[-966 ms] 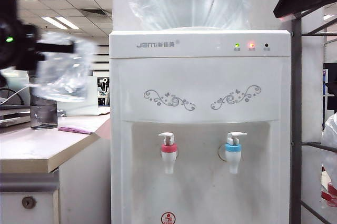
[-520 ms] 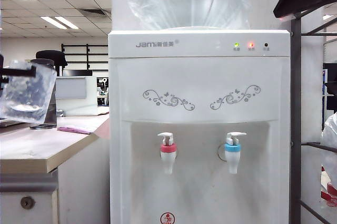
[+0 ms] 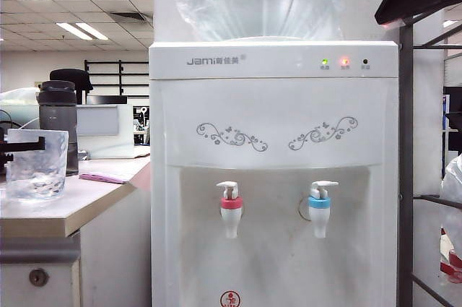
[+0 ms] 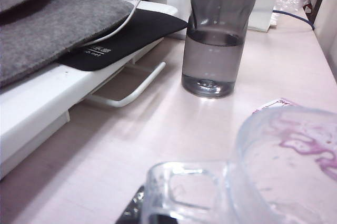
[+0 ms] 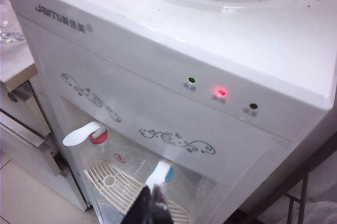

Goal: Pick up the plastic mug from the left desk, go to the hot water outlet of the water dispenser, press the vertical switch to get some water, then put the mug back on the desk.

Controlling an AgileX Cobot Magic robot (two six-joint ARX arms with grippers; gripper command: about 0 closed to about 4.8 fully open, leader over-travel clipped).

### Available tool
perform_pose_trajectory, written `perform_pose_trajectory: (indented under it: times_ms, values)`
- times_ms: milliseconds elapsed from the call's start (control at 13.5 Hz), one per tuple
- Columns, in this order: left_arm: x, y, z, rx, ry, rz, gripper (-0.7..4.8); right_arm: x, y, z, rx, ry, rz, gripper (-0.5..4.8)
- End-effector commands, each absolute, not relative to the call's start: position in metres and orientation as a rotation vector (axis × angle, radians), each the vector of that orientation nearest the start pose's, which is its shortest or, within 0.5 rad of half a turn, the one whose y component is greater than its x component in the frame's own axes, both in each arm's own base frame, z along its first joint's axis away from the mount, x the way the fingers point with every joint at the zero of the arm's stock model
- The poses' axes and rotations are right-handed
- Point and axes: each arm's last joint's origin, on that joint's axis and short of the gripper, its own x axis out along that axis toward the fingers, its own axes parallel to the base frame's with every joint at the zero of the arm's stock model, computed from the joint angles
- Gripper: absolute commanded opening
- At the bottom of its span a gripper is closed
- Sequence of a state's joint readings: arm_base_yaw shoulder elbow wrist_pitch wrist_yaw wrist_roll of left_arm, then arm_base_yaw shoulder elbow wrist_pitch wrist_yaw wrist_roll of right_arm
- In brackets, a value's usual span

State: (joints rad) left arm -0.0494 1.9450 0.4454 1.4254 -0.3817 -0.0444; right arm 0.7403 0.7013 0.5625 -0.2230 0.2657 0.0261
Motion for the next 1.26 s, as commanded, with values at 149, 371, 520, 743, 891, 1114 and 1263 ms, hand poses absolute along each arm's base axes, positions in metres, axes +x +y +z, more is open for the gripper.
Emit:
perform_pose_trajectory:
  times_ms: [149, 371, 520, 743, 891, 1114, 1263]
  values:
    - [0.288, -0.004, 0.104, -0.023, 0.050, 0.332, -0.05, 0.123, 0.102, 0.268, -0.138, 0.309, 0.464, -0.04]
    - [0.288, -0.004, 0.104, -0.026, 0.051, 0.306, -0.05, 0.123, 0.102, 0.268, -0.138, 0.309, 0.464, -0.04]
    - [0.288, -0.004, 0.103, -0.023, 0.051, 0.306, 0.50, 0.123, 0.102, 0.268, -0.138, 0.309, 0.464, -0.04]
    - [0.288, -0.004, 0.103, -0.020, 0.060, 0.333, 4.79, 0.123, 0.102, 0.268, -0.138, 0.309, 0.465, -0.04]
    - [0.285, -0.003, 0.099, -0.013, 0.091, 0.331, 4.79, 0.123, 0.102, 0.268, -0.138, 0.309, 0.464, -0.04]
    - [0.270, -0.005, 0.092, -0.006, 0.124, 0.314, 4.79, 0.123, 0.102, 0.268, -0.138, 0.309, 0.464, -0.04]
    - [0.239, -0.016, 0.091, -0.029, 0.165, 0.199, 4.79, 0.123, 0.102, 0.268, -0.139, 0.309, 0.464, -0.04]
